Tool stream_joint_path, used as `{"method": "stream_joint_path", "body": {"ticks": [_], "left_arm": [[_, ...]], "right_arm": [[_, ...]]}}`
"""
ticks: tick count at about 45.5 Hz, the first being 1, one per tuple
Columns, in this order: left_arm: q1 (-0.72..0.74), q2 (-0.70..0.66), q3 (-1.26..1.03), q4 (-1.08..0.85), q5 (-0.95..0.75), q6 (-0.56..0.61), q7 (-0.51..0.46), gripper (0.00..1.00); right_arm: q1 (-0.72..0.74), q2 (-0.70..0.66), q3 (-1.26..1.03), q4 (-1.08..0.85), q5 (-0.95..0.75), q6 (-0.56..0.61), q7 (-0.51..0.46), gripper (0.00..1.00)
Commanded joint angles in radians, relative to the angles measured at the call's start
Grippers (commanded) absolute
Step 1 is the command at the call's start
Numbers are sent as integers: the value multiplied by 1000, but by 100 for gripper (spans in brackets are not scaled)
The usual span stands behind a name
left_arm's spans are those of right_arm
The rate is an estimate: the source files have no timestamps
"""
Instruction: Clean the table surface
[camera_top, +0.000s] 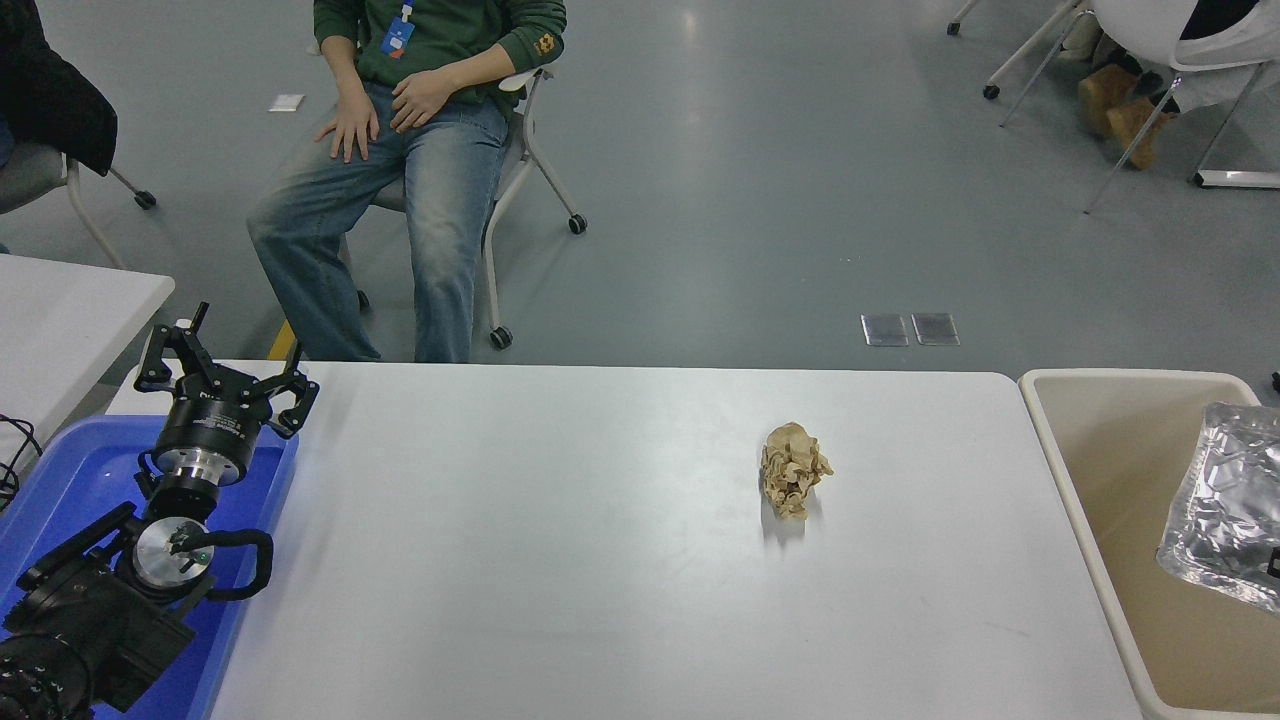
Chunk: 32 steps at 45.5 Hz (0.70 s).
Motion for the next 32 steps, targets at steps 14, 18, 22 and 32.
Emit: {"method": "stream_joint_path", "body": {"ticks": [14,18,22,32], "left_arm": [[0,-1,0,0,0,0,0,100],[0,-1,0,0,0,0,0,100],[0,0,0,0,0,0,0,100],[0,-1,0,0,0,0,0,100]], "right_arm": [[9,5,-4,5,72,4,0,100],[11,3,-1,5,72,5,0,100],[12,5,5,7,75,5,-1,100],[35,5,2,8,157,33,0,100]]}}
